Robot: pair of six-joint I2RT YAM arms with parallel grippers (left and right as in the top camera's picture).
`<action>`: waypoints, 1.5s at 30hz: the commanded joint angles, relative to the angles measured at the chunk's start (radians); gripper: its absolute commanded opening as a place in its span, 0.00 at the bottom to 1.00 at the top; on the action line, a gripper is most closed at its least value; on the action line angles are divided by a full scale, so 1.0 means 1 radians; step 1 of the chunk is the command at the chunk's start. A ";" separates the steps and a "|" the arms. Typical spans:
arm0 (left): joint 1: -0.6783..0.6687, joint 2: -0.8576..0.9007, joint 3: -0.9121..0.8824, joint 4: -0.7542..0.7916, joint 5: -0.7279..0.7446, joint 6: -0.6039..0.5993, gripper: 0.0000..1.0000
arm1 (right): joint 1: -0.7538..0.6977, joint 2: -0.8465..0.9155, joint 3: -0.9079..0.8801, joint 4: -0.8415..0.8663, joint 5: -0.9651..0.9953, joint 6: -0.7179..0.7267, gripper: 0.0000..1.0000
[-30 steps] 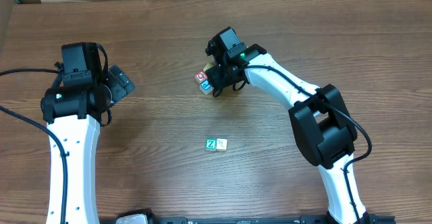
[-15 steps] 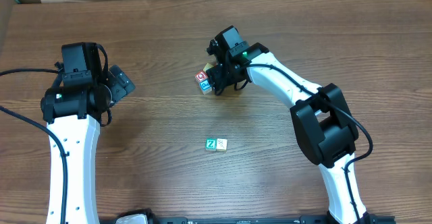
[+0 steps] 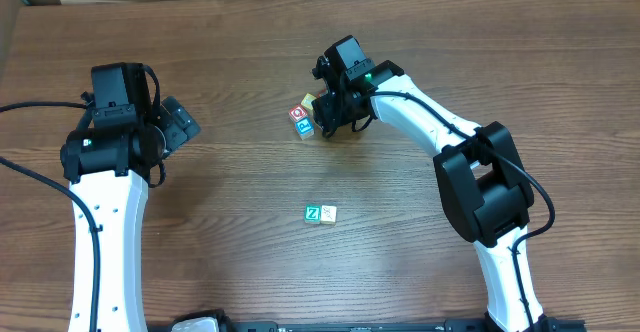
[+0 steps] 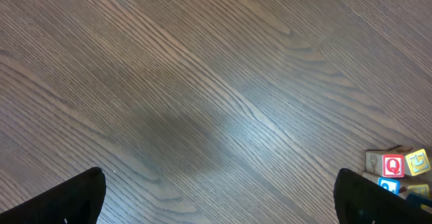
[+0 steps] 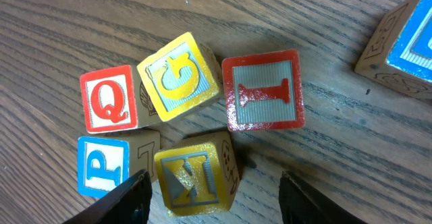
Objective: Flip 4 blocks
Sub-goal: 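Lower the right gripper and grasp the yellow K block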
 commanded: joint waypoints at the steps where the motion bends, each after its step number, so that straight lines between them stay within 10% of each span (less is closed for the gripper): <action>1: 0.003 0.008 0.013 0.001 -0.013 -0.006 1.00 | 0.014 -0.031 0.000 0.000 -0.001 -0.004 0.62; 45: 0.003 0.008 0.013 0.001 -0.013 -0.006 1.00 | 0.011 -0.148 -0.049 -0.040 -0.001 0.024 0.21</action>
